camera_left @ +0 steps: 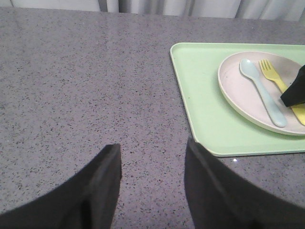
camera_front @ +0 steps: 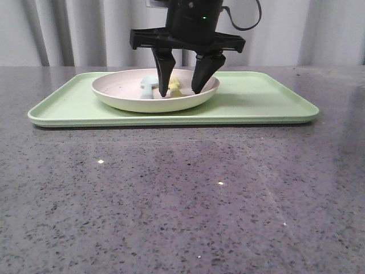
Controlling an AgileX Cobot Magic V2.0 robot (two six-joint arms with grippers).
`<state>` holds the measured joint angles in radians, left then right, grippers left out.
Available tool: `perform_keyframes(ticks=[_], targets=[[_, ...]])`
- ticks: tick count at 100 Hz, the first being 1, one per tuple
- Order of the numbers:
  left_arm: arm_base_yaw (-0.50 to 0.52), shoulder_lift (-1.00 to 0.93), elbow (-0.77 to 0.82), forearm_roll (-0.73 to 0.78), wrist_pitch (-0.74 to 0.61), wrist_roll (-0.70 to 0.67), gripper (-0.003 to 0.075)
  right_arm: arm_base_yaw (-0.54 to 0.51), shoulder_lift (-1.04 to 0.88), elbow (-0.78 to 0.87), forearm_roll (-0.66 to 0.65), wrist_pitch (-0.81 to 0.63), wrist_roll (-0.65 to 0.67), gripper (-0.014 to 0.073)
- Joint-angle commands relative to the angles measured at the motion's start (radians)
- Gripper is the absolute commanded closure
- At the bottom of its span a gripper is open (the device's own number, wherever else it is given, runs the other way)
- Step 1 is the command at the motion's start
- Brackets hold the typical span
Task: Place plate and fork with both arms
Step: 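Close the right gripper on the yellow fork handle and lift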
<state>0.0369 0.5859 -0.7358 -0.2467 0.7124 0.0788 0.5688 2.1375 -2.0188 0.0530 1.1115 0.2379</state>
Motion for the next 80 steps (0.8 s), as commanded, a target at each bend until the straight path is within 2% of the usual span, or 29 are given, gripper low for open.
perform_keyframes(ticks=[1, 24, 60, 80], targets=[[0.003, 0.004, -0.029, -0.014, -0.082, -0.006, 0.0408, -0.001, -0.054, -0.035, -0.003, -0.027, 0.0, 0.015], [0.003, 0.004, -0.029, -0.014, -0.082, -0.006, 0.0408, -0.001, -0.047, -0.035, -0.003, -0.024, 0.0, 0.0172], [0.003, 0.004, -0.029, -0.014, -0.082, -0.006, 0.0408, -0.002, -0.047, -0.035, -0.004, -0.034, 0.0, 0.0517], [0.003, 0.004, -0.029, -0.014, -0.082, -0.006, 0.0408, -0.002, -0.05, -0.036, -0.004, -0.035, 0.0, 0.0635]])
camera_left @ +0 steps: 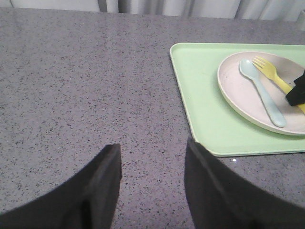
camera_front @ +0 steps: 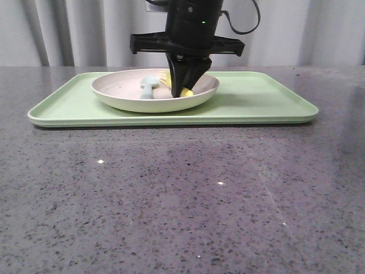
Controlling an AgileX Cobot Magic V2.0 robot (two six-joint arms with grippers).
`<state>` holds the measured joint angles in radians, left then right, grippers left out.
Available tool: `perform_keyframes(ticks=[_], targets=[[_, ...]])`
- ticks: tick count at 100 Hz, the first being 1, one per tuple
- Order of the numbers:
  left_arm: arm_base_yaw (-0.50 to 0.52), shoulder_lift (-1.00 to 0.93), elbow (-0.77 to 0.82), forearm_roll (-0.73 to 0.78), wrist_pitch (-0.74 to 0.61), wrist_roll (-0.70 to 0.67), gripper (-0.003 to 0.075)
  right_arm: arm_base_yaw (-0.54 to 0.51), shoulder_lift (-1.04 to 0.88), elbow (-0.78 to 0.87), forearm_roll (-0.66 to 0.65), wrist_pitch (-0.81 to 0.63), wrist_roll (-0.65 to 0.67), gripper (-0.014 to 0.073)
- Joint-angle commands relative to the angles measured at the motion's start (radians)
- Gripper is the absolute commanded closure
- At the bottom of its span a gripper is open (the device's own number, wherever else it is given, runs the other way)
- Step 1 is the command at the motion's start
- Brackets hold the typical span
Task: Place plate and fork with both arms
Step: 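Close the right gripper on the yellow fork handle and lift, then carry the fork with the right gripper beside the plate on the tray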
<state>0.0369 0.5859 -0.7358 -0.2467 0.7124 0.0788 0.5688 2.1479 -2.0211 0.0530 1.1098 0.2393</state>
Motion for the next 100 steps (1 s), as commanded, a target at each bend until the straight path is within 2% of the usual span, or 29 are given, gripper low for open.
perform_keyframes(ticks=[1, 29, 65, 100], targets=[[0.003, 0.004, -0.029, -0.014, -0.082, -0.006, 0.0408, -0.002, -0.06, -0.034, -0.004, -0.034, -0.002, 0.0639], [0.003, 0.004, -0.029, -0.014, -0.082, -0.006, 0.0408, -0.006, -0.062, -0.048, -0.004, 0.009, -0.002, 0.065], [0.003, 0.004, -0.029, -0.014, -0.086, -0.006, 0.0408, -0.015, -0.062, -0.255, -0.065, 0.198, -0.002, 0.065], [0.003, 0.004, -0.029, -0.014, -0.087, -0.006, 0.0408, -0.091, -0.12, -0.205, -0.064, 0.236, -0.002, 0.065]])
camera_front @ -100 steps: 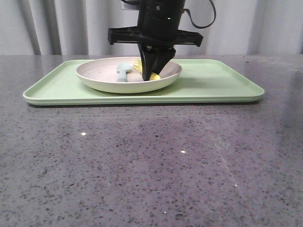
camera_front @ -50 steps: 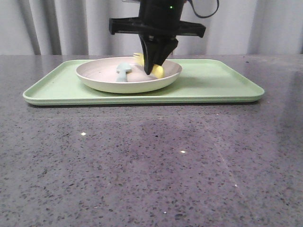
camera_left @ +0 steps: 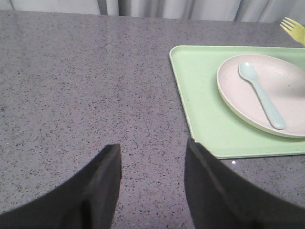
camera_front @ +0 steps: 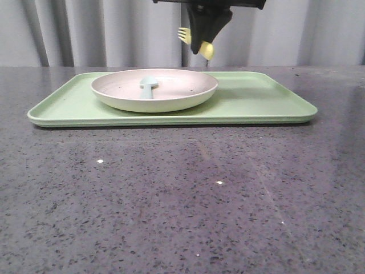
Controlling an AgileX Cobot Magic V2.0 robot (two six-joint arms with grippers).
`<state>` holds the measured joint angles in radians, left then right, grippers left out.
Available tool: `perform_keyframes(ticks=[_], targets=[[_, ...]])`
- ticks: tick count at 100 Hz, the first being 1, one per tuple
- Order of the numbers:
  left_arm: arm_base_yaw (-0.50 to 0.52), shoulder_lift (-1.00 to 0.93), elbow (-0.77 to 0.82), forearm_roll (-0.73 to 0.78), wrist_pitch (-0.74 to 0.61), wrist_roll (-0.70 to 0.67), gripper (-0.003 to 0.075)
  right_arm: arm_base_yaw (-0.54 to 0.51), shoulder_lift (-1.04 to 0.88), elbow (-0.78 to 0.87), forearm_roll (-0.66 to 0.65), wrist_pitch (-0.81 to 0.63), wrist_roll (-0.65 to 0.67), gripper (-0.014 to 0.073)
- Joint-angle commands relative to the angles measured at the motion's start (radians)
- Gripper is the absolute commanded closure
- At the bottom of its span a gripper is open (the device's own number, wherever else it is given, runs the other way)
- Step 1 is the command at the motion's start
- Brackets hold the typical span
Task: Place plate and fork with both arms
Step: 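Carry the fork with the right gripper beside the plate on the tray, then lower the fork onto the tray and open the right gripper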
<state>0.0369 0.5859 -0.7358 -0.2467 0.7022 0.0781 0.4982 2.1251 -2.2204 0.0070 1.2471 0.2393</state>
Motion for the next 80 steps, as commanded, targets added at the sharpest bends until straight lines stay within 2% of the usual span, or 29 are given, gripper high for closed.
perform_keyframes(ticks=[1, 35, 80], targets=[[0.003, 0.004, -0.029, -0.014, -0.077, -0.005, 0.0408, -0.025, -0.099, -0.003, -0.018, 0.099, -0.002, 0.065], [0.003, 0.004, -0.029, -0.014, -0.077, -0.005, 0.0408, -0.106, -0.167, 0.162, -0.018, 0.099, -0.002, 0.065], [0.003, 0.004, -0.029, -0.014, -0.071, -0.005, 0.0408, -0.112, -0.157, 0.281, -0.013, 0.056, -0.002, 0.0649]])
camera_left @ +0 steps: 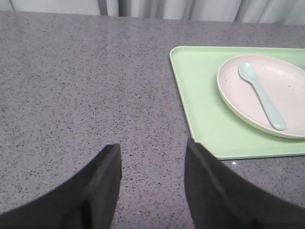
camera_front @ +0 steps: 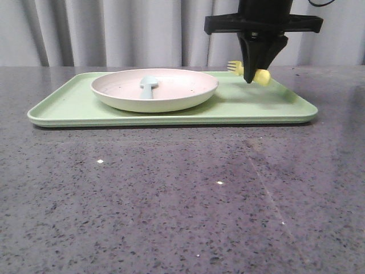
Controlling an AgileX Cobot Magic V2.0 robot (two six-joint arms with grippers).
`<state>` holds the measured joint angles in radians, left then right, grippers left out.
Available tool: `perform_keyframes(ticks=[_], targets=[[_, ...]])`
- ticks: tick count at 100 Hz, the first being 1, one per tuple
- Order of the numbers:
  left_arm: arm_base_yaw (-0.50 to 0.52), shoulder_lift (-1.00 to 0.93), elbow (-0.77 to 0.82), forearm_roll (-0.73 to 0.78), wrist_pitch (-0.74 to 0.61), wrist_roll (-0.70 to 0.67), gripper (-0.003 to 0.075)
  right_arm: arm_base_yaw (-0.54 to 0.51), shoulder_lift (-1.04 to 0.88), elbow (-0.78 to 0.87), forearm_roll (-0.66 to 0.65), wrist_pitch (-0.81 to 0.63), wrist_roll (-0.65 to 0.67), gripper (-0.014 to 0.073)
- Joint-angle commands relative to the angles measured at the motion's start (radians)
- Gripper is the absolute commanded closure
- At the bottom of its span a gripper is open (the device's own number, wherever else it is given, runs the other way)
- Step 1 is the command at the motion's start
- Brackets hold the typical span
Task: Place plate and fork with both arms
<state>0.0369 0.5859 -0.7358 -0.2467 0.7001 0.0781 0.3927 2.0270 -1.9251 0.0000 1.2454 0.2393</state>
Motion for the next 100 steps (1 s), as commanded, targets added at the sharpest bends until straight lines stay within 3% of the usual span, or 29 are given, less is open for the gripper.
perform_keyframes(ticks=[1, 11, 33, 40, 100], targets=[[0.003, 0.004, -0.029, -0.014, -0.069, -0.005, 0.0408, -0.006, -0.059, -0.015, 0.0, 0.055, -0.002, 0.0648], [0.003, 0.004, -0.029, -0.014, -0.069, -0.005, 0.0408, -0.006, -0.059, -0.015, 0.01, 0.04, -0.002, 0.0601], [0.003, 0.004, -0.029, -0.014, -0.069, -0.005, 0.0408, -0.006, -0.059, -0.015, 0.043, 0.032, -0.002, 0.0349], [0.003, 0.004, -0.029, -0.014, -0.069, -0.005, 0.0408, -0.006, -0.059, -0.015, 0.043, 0.033, -0.002, 0.0309], [0.003, 0.004, -0.029, -0.014, -0.069, -0.005, 0.0408, -0.006, -0.1, -0.012, 0.042, 0.056, -0.002, 0.0305]])
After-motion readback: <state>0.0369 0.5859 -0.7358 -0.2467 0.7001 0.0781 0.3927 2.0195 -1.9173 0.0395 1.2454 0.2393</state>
